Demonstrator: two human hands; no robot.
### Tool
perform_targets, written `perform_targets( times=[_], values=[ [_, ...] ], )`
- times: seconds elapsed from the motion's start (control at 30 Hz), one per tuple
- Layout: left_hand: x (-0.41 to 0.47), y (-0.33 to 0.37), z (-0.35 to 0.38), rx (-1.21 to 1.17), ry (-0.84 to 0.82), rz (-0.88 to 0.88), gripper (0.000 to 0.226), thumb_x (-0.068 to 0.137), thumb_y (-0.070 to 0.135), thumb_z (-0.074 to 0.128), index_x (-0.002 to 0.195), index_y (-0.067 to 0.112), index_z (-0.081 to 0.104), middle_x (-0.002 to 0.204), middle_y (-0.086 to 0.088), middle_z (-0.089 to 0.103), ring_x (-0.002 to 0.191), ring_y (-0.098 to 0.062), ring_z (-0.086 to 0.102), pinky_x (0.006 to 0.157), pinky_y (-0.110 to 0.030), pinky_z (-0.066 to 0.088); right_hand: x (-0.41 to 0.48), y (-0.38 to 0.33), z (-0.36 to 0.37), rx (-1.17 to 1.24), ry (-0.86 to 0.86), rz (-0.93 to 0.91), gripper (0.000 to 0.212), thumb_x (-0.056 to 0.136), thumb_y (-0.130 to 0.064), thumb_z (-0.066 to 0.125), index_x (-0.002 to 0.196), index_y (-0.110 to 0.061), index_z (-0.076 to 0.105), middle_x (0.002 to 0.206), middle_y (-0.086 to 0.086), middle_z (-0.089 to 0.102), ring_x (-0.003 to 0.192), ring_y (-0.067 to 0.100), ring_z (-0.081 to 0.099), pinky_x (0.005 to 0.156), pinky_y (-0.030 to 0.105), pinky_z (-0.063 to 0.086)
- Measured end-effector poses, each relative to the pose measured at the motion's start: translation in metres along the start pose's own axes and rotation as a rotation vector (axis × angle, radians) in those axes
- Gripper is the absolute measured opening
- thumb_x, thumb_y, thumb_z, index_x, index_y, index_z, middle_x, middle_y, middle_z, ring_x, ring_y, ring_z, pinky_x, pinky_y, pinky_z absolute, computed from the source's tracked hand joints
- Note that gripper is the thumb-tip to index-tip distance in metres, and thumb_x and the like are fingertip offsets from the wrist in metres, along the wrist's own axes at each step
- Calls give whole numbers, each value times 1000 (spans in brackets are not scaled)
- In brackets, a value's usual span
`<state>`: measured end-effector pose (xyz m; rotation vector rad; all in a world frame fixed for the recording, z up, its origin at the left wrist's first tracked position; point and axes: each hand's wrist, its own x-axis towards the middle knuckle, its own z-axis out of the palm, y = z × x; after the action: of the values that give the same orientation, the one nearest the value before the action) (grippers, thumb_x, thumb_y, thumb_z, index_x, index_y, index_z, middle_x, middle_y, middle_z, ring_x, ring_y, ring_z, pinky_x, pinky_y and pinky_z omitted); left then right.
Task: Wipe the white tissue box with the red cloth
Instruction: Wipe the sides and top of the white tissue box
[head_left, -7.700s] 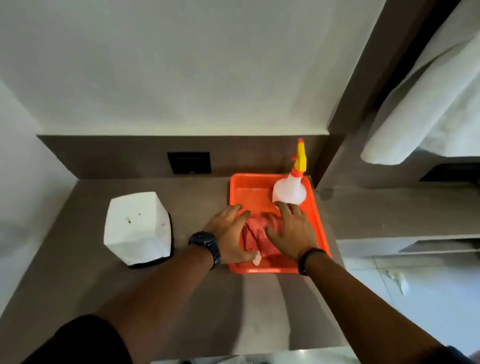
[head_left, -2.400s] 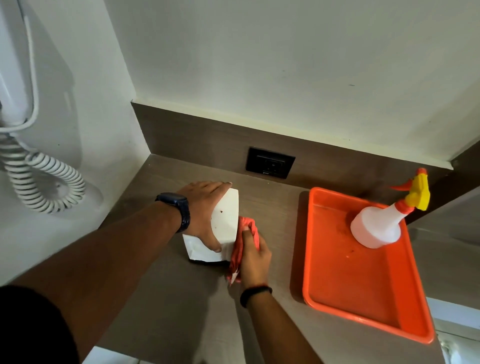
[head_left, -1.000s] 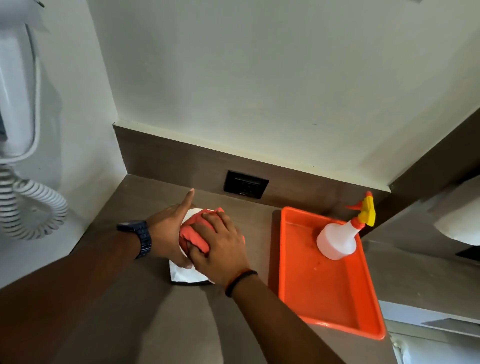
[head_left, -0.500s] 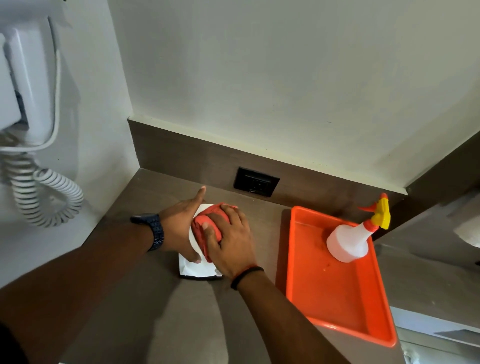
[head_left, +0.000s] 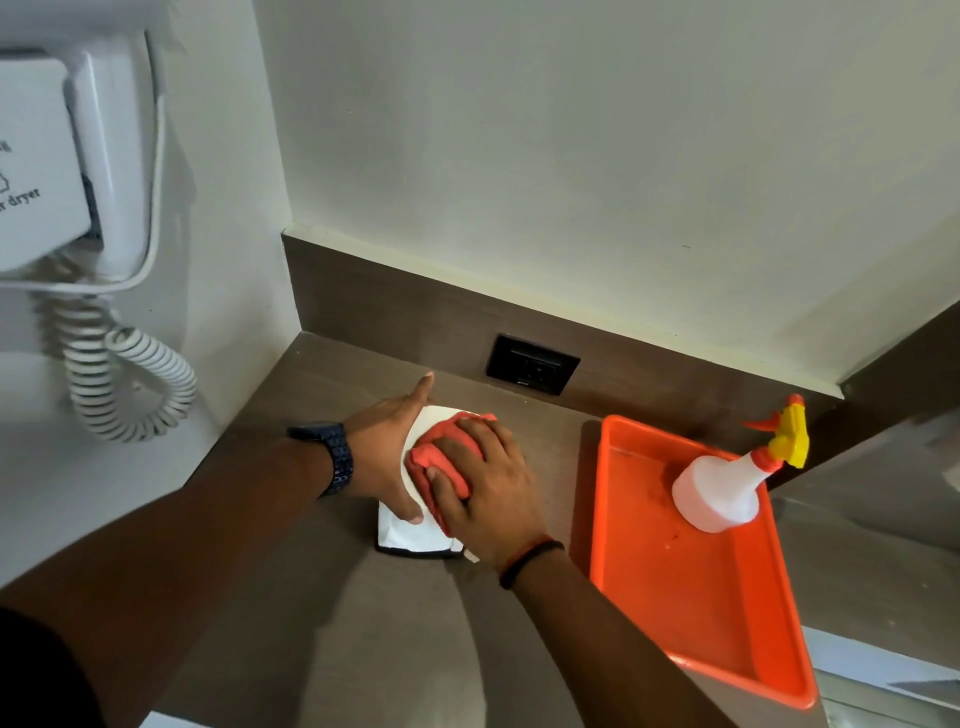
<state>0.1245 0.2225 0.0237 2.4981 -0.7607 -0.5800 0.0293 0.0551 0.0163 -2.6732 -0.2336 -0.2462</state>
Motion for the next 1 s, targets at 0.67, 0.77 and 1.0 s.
perform_targets(
  times=[0.67, 0.77, 1.0],
  values=[
    [0, 6, -5, 20, -28, -28, 159, 39, 44, 95, 145, 21, -21, 155, -8, 23, 138, -25, 28, 104, -26, 27, 28, -2, 3, 108, -10, 126, 40, 94, -35, 51, 129, -20, 61, 137, 12, 59, 131, 33, 46, 111, 50, 41],
    [-1, 5, -5, 3, -33, -12, 159, 39, 45, 95, 145, 20, -20, 155, -8, 23, 139, -23, 26, 108, -27, 27, 27, -10, 8, 78, 4, 99, 40, 90, -37, 55, 126, -22, 63, 135, 10, 61, 133, 34, 45, 107, 53, 42],
    [-1, 5, -4, 14, -36, -29, 157, 40, 45, 95, 146, 24, -19, 156, -7, 21, 139, -22, 23, 106, -27, 26, 8, 10, 3, 154, 37, -25, 38, 90, -38, 54, 121, -24, 68, 131, 7, 65, 128, 28, 52, 112, 40, 38]
  ],
)
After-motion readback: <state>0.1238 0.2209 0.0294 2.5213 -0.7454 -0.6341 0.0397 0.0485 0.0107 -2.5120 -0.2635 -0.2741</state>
